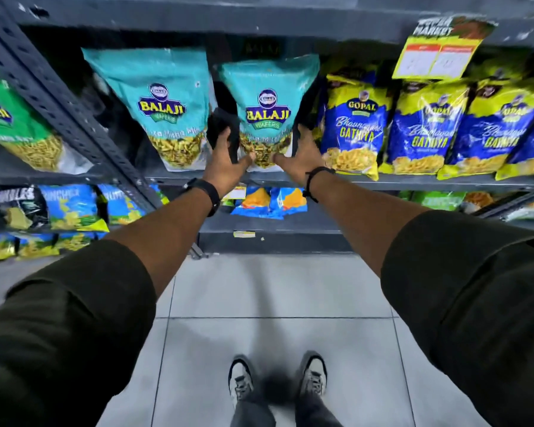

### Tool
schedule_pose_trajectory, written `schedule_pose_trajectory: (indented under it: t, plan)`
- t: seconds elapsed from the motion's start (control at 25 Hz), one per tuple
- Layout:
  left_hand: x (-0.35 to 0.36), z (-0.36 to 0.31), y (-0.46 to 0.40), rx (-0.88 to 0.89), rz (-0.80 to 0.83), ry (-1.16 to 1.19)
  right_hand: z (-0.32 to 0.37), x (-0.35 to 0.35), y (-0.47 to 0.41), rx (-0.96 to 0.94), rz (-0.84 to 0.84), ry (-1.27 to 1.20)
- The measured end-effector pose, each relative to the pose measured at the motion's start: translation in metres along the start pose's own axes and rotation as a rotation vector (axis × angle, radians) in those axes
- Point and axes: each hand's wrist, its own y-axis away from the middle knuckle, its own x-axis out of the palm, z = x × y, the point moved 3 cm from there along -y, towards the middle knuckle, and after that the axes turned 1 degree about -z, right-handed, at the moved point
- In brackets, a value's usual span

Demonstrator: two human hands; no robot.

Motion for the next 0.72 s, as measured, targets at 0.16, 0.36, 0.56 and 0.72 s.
schedule_pose_trajectory:
  t: [0.16,0.36,0.56,0.72]
  plan:
    - [0.007,0.007,-0.008,0.052,-0.003,-0.027,-0.008,0.014,-0.011,-0.029,-0.008,-0.072]
    - [0.018,0.013,-0.015,0.063,-0.044,0.093,-0.014,0.018,-0.013,-0.030,-0.035,-0.151]
    - [0.022,0.016,-0.017,0.049,-0.076,0.098,-0.017,0.015,-0.013,-0.028,-0.033,-0.150]
    - [0.022,0.014,-0.014,0.038,-0.081,0.123,-0.017,0.015,-0.012,-0.039,-0.023,-0.175]
